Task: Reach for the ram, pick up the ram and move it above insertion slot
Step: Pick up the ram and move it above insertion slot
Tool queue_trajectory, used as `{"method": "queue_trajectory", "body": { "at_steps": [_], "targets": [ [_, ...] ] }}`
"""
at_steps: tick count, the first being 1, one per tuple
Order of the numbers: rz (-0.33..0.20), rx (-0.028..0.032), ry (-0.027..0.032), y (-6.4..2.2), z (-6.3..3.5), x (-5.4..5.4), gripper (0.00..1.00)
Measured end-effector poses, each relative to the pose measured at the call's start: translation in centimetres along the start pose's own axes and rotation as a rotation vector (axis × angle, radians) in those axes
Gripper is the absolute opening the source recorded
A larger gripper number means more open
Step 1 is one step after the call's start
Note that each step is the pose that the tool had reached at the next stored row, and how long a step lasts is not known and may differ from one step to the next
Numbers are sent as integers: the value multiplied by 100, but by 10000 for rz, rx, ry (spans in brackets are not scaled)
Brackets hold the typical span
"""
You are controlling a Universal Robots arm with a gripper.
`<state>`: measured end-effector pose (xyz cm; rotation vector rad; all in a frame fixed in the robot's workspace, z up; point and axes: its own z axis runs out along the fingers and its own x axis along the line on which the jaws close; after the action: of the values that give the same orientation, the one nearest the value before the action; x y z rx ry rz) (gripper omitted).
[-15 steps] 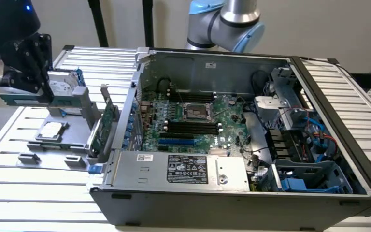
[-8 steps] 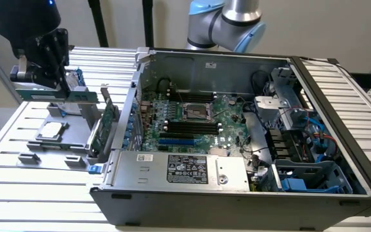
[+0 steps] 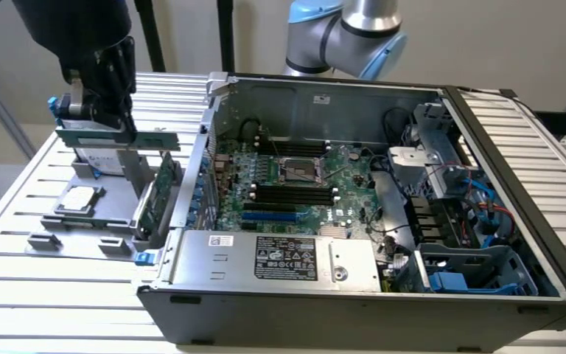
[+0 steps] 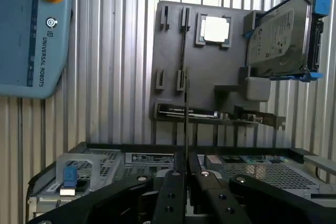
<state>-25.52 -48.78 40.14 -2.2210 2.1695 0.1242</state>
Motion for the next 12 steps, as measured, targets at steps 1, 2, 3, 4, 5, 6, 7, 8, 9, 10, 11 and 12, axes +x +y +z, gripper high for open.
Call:
{"method": "queue_trajectory", "body": {
  "at_steps": [1, 2, 3, 4, 5, 6, 7, 8, 9, 10, 11, 12],
  "targets": [
    [-3, 0, -24, -41, -5, 1, 13],
    [-4, 1, -46, -83, -9, 1, 13],
    [-5, 1, -67, -125, -12, 2, 13],
    [-6, 1, -86, -165, -16, 3, 13],
    [-10, 2, -106, -210, -20, 4, 13],
    [-13, 1, -122, -248, -23, 4, 13],
    [-16, 2, -138, -285, -26, 5, 13],
    [-21, 1, -157, -323, -30, 6, 13],
    [-24, 1, -178, -359, -34, 6, 13],
    [-31, 2, -210, -398, -39, 7, 13],
    [-38, 2, -238, -436, -44, 7, 13],
    [-42, 2, -262, -472, -48, 8, 13]
  ]
}}
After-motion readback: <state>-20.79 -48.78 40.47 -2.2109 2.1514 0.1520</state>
